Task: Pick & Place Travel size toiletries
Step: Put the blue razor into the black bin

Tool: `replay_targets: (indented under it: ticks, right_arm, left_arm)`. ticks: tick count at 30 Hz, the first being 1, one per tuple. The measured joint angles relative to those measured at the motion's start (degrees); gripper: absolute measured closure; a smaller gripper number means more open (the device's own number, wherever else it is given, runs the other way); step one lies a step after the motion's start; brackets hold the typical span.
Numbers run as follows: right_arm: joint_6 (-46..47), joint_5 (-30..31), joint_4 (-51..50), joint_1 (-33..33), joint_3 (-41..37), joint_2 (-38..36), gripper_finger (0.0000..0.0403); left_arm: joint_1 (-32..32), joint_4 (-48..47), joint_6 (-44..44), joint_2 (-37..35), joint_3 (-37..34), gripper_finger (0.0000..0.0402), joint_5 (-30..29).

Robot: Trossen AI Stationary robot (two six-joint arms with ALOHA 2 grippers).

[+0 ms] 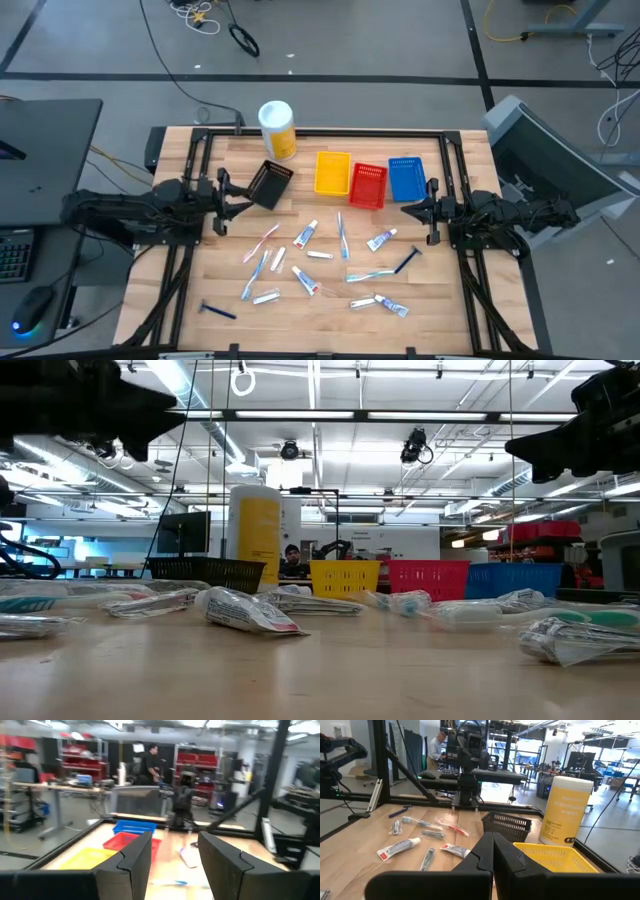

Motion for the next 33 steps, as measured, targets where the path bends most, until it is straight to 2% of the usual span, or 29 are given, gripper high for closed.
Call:
replay_targets:
  ticks: [4, 8, 10, 13, 18, 21, 28, 33]
  right_arm:
    - [-0.1, 0.0, 0.0, 0.0, 0.0, 0.0, 0.0402]
    - [0.2, 0.2, 0.3, 0.0, 0.0, 0.0, 0.0402]
    - [-3.3, 3.1, 2.0, -0.1, 0.0, 0.0, 0.0402]
    - [-6.9, 11.5, 4.7, -0.1, 0.0, 0.0, 0.0402]
    - [-4.1, 23.6, 4.9, -0.1, 0.0, 0.0, 0.0402]
    - [-1.7, 27.5, 4.3, -0.1, 0.0, 0.3, 0.0402]
    - [3.4, 29.0, 4.1, -0.1, 0.0, 0.5, 0.0402]
    - [8.2, 29.0, 2.9, -0.1, 0.0, 1.2, 0.0402]
  left_arm:
    - [0.0, -9.0, 0.4, 5.6, 7.1, 0.0232, 3.8]
    - [-0.6, -25.1, -2.9, 10.6, 15.2, 0.0232, 4.0]
    - [-1.5, -31.7, -5.1, 13.4, 19.0, 0.0232, 4.1]
    - [-4.0, -36.9, -8.8, 17.6, 22.4, 0.0233, 5.1]
    - [-10.3, -37.8, -13.4, 24.3, 24.3, 0.0233, 7.2]
    - [-15.1, -38.7, -16.8, 28.1, 24.3, 0.0233, 7.2]
    - [-27.9, -38.1, -27.3, 37.5, 24.3, 0.0233, 6.6]
    - [-37.8, -37.6, -38.3, 44.3, 24.3, 0.0233, 6.6]
